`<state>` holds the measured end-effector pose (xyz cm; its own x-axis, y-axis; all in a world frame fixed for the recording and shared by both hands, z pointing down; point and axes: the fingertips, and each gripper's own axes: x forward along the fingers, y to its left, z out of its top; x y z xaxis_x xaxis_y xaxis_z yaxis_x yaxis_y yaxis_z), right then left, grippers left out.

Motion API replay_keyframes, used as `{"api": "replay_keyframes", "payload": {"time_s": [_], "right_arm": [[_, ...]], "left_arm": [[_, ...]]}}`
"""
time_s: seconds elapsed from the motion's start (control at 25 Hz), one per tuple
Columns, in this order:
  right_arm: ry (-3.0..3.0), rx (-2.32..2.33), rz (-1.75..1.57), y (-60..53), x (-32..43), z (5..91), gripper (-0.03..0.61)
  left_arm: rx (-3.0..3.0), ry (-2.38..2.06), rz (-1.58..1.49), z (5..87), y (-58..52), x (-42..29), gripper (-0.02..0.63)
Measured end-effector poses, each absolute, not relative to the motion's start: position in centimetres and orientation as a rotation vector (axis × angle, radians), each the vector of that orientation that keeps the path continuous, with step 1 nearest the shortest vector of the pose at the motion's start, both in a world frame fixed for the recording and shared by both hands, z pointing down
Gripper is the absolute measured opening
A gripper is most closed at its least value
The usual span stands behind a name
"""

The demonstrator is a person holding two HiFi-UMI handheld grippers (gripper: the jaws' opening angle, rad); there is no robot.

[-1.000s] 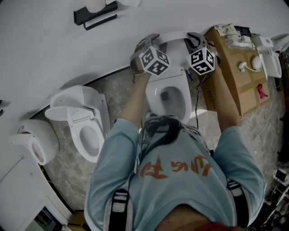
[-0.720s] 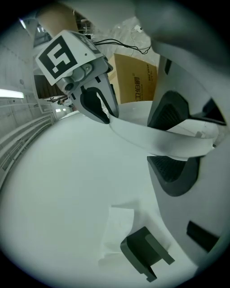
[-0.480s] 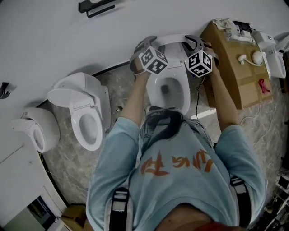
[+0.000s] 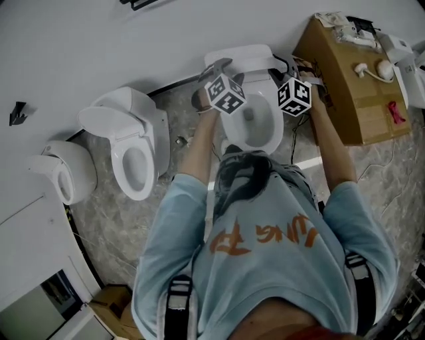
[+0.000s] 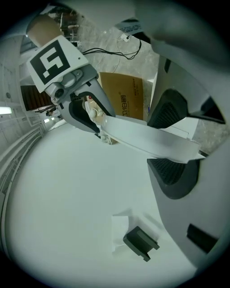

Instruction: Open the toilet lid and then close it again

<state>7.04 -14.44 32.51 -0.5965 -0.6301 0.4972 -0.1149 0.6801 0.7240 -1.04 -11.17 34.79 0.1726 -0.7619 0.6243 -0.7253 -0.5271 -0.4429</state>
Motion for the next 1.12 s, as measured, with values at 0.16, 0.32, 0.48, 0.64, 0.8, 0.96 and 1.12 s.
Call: {"api": "replay_keyframes", "payload": {"time_s": [0.16,0.32,0.48,0.64,0.8,0.96,1.12], "right_arm": [[-2.119,0.467,-0.820,-11.2,8.3,34.5,0.225],[-2.140,0.415,-0.789,-8.3,9.6,36.8,0.219],[-2.139,0.375,-0.791,-6.0,10.8,38.8,0.222],[-2.123,0.331,-0.803,-4.0,11.6,40.8,0.227],[-2.102,0.264,-0.777,-1.9,12.8,43.4,0.231],[-2.091,0.190,-0.714,0.6,13.5,46.7,0.241],[-2.093,0.142,-0.655,2.9,14.3,49.4,0.245]], "left_arm": [[-2.371,1.493,-1.340,36.5,-7.8,0.5,0.225],[-2.358,1.471,-1.408,38.5,-5.0,1.8,0.233],[-2.385,1.434,-1.463,40.2,-2.7,3.1,0.239],[-2.402,1.413,-1.512,42.1,-0.7,3.9,0.242],[-2.441,1.366,-1.574,44.3,1.5,5.1,0.242],[-2.461,1.313,-1.651,47.2,4.0,5.9,0.247],[-2.460,1.297,-1.677,49.6,6.2,6.7,0.255]]}}
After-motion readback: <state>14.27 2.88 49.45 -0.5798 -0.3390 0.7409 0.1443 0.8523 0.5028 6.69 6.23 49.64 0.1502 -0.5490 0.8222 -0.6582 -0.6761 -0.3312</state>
